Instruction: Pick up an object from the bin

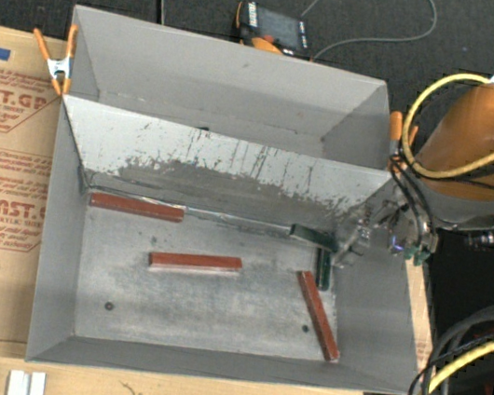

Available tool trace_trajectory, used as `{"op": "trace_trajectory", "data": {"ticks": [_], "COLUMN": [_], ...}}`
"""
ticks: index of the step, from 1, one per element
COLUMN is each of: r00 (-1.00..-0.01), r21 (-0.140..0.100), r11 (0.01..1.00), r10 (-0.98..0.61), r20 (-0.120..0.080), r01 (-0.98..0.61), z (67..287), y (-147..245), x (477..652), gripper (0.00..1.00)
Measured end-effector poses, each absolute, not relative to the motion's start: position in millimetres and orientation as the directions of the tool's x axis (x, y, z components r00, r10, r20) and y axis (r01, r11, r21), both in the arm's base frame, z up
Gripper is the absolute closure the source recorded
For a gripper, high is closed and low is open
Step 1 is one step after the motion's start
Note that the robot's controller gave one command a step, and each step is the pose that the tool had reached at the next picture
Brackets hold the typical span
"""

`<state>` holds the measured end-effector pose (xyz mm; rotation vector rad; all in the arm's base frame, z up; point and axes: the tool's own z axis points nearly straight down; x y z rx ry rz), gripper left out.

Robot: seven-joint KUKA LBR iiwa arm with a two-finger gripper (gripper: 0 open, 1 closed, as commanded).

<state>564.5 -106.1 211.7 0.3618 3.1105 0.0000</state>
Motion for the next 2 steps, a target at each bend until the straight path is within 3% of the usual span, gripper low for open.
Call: {"op": "trace_trajectory", "data": {"ticks": [1, 2], "r00": [-0.987, -0.991], "r21": [0.0, -0.003], "r11": [0.987, 0.991], "r10": [-0.162, -0.137], "r20": [0.001, -0.01], "r01": [-0.162, -0.137], "z": [154, 225], "y": [-126, -127], "x": [578.4, 580.3], "gripper": [1.0, 1.0]}}
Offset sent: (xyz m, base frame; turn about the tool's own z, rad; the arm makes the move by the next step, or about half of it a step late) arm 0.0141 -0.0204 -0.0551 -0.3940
